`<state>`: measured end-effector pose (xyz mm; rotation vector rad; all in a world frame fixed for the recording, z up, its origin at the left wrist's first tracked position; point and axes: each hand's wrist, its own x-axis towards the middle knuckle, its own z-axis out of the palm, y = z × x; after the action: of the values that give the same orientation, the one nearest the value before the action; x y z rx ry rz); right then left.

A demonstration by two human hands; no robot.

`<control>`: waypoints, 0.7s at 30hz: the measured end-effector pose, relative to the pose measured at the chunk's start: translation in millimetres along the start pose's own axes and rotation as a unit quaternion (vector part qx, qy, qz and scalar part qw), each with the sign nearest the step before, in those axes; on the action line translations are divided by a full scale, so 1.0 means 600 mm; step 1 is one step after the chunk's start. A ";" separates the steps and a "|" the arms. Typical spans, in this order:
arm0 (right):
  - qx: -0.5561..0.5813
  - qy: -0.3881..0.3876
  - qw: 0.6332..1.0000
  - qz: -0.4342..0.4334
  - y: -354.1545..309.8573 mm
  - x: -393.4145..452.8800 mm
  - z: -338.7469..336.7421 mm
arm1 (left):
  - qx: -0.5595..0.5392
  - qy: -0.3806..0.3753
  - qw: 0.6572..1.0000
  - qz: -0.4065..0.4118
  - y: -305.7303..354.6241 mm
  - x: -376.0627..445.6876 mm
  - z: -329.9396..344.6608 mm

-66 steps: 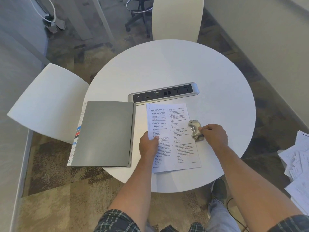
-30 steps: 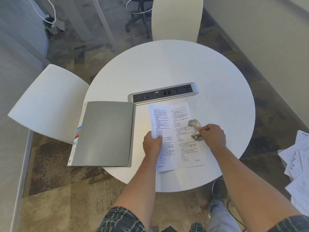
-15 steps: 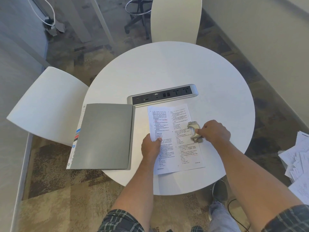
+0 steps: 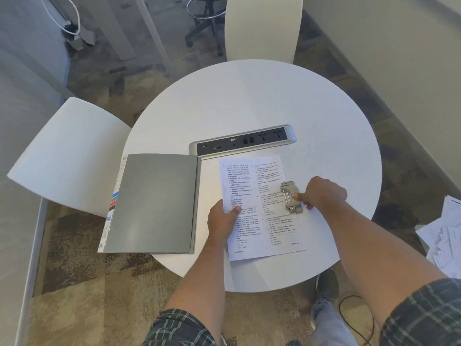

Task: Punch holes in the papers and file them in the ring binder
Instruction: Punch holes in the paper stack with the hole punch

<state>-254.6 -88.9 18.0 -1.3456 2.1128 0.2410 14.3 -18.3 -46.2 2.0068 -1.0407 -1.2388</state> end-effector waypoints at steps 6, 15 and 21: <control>-0.089 0.023 0.996 -0.014 -0.010 0.008 0.003 | -0.023 -0.017 1.000 -0.007 -0.009 0.002 -0.006; -0.129 0.035 0.991 -0.006 -0.020 0.015 0.009 | -0.042 -0.020 0.999 -0.014 -0.018 0.015 -0.006; -0.023 -0.009 0.999 0.021 0.012 0.033 0.008 | -0.041 -0.012 0.999 -0.008 -0.011 0.012 -0.004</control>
<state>-264.5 -98.2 1.6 -1.3213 2.1349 0.3202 20.6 -20.5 -53.7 1.9464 -0.9711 -1.2965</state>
